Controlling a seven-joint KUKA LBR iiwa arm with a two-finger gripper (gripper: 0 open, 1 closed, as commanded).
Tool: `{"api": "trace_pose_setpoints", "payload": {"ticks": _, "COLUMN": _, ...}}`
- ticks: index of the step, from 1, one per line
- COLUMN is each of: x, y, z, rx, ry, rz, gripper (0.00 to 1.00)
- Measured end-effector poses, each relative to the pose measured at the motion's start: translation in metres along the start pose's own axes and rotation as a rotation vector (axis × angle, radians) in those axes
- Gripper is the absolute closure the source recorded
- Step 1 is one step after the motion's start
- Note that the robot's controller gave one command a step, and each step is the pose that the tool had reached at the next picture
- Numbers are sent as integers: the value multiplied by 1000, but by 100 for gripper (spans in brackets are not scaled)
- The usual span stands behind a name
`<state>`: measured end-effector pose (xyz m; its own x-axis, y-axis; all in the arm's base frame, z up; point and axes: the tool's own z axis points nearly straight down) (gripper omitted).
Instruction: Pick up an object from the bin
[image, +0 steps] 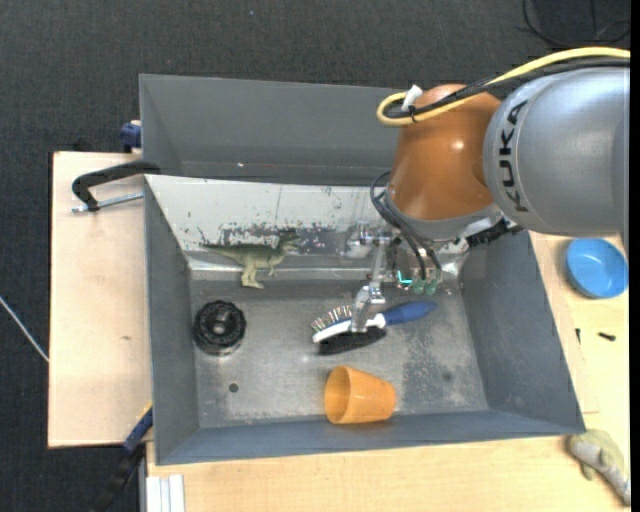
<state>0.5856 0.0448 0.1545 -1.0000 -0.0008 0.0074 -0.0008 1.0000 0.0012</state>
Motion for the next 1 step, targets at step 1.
{"api": "trace_pose_setpoints", "payload": {"ticks": 1, "x": 14, "y": -22, "z": 82, "rx": -2, "ry": -7, "rz": 56, "gripper": 0}}
